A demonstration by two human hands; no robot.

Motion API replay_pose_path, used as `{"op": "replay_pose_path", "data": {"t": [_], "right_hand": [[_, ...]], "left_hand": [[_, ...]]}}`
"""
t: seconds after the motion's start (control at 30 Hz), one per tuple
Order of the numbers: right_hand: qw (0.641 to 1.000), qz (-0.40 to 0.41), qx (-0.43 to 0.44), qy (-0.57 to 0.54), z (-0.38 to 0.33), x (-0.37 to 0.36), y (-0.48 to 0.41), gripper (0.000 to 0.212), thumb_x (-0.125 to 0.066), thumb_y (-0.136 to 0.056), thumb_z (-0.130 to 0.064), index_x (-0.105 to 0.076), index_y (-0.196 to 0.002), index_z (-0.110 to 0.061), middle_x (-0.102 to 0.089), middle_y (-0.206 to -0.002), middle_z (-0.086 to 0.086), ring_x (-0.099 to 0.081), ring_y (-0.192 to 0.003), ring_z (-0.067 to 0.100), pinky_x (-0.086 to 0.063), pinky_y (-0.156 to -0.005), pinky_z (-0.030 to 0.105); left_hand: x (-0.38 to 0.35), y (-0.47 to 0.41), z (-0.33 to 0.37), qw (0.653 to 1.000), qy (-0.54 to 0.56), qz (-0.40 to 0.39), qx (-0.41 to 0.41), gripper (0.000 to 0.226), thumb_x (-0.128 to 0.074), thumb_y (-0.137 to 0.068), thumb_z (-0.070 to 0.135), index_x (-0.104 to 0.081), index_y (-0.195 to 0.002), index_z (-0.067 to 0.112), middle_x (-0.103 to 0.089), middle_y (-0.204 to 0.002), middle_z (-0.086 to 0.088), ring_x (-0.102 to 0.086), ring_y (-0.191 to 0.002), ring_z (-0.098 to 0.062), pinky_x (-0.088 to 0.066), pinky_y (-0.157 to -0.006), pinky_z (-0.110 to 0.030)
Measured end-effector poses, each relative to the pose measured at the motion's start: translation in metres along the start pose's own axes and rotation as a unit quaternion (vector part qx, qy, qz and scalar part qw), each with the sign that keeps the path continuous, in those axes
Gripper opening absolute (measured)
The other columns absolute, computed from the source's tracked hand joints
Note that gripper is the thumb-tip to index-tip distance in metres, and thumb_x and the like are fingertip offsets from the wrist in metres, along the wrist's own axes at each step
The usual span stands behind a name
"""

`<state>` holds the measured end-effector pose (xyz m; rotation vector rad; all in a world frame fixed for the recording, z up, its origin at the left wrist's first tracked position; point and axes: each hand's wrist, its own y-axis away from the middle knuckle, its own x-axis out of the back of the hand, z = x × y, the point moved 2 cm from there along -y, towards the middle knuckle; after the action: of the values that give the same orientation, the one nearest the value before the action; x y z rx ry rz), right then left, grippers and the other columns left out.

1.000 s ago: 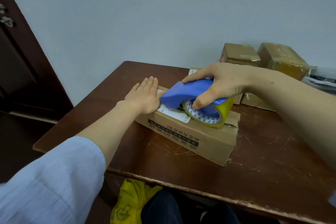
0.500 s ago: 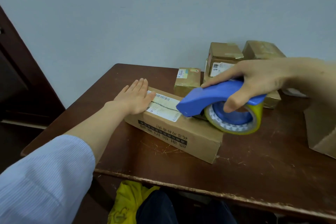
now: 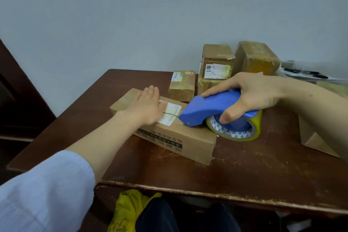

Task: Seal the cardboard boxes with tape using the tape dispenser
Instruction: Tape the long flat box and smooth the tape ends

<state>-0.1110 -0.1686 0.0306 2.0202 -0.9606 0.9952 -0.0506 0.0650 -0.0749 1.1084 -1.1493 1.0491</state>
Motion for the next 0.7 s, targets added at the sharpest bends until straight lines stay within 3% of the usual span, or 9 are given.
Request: {"op": "replay_pose_path", "data": {"t": [0.17,0.3,0.43,0.53,0.6,0.7], "right_hand": [[1.000,-0.005,-0.011,-0.002,0.000,0.002,-0.004,0.056,-0.079,-0.070,-0.036,-0.058,-0.121,-0.048,-0.050,-0.126,-0.023,-0.054,-0.095,-0.003,-0.043,-0.074,0.017],[1.000,-0.021,-0.015,0.003,0.001,0.002,-0.001,0.059,-0.078,-0.070,-0.039,-0.054,-0.123,-0.050,-0.047,-0.130,-0.025,-0.053,-0.097,-0.004,-0.042,-0.073,0.016],[0.999,-0.025,-0.023,0.004,0.004,0.003,0.006,0.060,-0.076,-0.071,-0.037,-0.052,-0.124,-0.052,-0.045,-0.133,-0.024,-0.053,-0.105,0.006,-0.042,-0.072,0.017],[0.999,-0.027,-0.022,-0.003,0.009,0.002,0.010,0.062,-0.077,-0.072,-0.037,-0.049,-0.124,-0.055,-0.042,-0.135,-0.023,-0.051,-0.111,0.009,-0.042,-0.080,0.023],[0.999,-0.032,-0.019,-0.006,0.011,0.001,0.012,0.066,-0.081,-0.067,-0.044,-0.048,-0.123,-0.058,-0.041,-0.136,-0.024,-0.052,-0.112,0.009,-0.041,-0.086,0.026],[0.999,-0.034,-0.007,-0.012,0.013,-0.001,0.013,0.068,-0.071,-0.055,-0.052,-0.046,-0.117,-0.064,-0.042,-0.133,-0.029,-0.053,-0.106,0.000,-0.043,-0.080,0.020]], "left_hand": [[-0.006,0.004,0.041,0.993,0.016,-0.008,-0.121,0.058,-0.013,-0.103,0.036,0.010,-0.150,0.012,0.013,-0.159,-0.005,0.013,-0.146,-0.016,0.005,-0.118,-0.034],[-0.006,0.006,0.038,0.992,0.014,-0.021,-0.120,0.058,-0.010,-0.102,0.039,0.013,-0.150,0.013,0.016,-0.159,-0.003,0.015,-0.145,-0.014,0.007,-0.118,-0.033],[-0.006,0.006,0.039,0.992,0.012,-0.028,-0.120,0.059,-0.009,-0.101,0.041,0.014,-0.150,0.015,0.017,-0.158,-0.002,0.016,-0.145,-0.013,0.007,-0.119,-0.033],[-0.007,0.006,0.038,0.993,0.011,-0.031,-0.116,0.059,-0.008,-0.101,0.041,0.014,-0.149,0.015,0.018,-0.158,-0.001,0.017,-0.145,-0.013,0.007,-0.119,-0.033],[-0.007,0.006,0.038,0.993,0.012,-0.033,-0.117,0.059,-0.008,-0.101,0.041,0.015,-0.149,0.015,0.019,-0.158,0.000,0.017,-0.145,-0.012,0.007,-0.119,-0.033],[-0.006,0.007,0.038,0.993,0.015,-0.036,-0.115,0.059,-0.007,-0.101,0.042,0.015,-0.149,0.016,0.018,-0.158,0.000,0.017,-0.144,-0.011,0.008,-0.119,-0.032]]}}
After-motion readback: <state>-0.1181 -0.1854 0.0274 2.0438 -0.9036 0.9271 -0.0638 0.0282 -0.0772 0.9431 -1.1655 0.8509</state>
